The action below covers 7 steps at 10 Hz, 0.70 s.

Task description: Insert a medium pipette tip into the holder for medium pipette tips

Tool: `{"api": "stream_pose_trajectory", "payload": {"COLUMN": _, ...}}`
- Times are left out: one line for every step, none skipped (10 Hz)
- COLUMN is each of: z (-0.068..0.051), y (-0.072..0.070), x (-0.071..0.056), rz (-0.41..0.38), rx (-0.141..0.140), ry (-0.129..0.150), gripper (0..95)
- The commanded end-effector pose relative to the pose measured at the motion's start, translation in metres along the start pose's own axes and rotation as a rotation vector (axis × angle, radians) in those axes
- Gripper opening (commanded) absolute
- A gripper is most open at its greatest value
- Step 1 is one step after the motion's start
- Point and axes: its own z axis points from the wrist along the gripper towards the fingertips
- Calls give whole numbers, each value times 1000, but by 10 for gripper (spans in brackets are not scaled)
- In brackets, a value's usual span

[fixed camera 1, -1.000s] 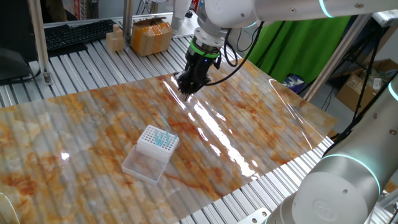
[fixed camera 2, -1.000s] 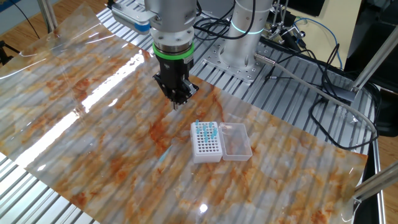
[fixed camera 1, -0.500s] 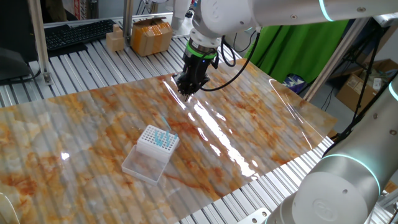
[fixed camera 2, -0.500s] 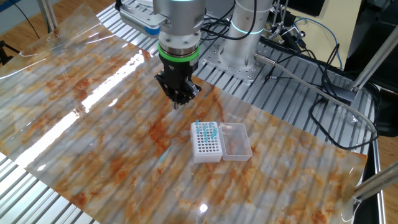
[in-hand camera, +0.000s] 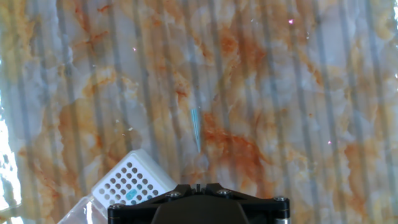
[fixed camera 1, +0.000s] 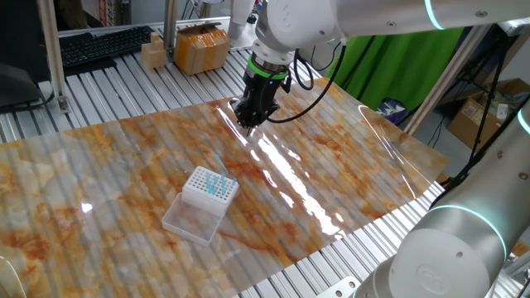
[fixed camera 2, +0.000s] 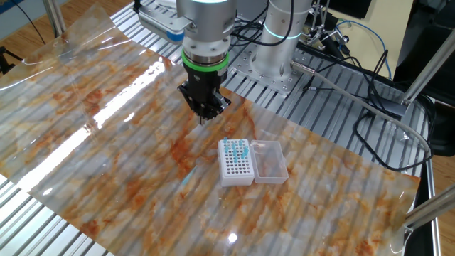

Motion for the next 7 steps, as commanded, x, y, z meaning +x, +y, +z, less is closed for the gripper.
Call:
{"api": "stream_pose_trajectory", "payload": {"z": 0, "y": 0, "x": 0, "rz": 3, "rx": 3, "ry": -1, "gripper": 0}}
{"api": "stream_pose_trajectory", "payload": {"z": 0, "y": 0, "x": 0, "rz": 14, "rx": 6, "ry": -1, "gripper": 0}}
{"api": "stream_pose_trajectory", "payload": {"z": 0, "y": 0, "x": 0, "rz": 19, "rx": 7, "ry": 6, "gripper": 0}}
{"api": "stream_pose_trajectory", "payload": {"z": 0, "y": 0, "x": 1, "rz": 28, "rx": 8, "ry": 16, "gripper": 0}}
{"api": "stream_pose_trajectory", "payload": {"z": 0, "y": 0, "x": 1, "rz": 30, "rx": 9, "ry": 29, "gripper": 0}}
{"api": "stream_pose_trajectory", "payload": {"z": 0, "y": 0, "x": 1, "rz": 23, "rx": 12, "ry": 45, "gripper": 0}}
{"api": "stream_pose_trajectory", "payload": {"z": 1, "y": 0, "x": 0, "rz": 18, "rx": 12, "ry": 59, "gripper": 0}}
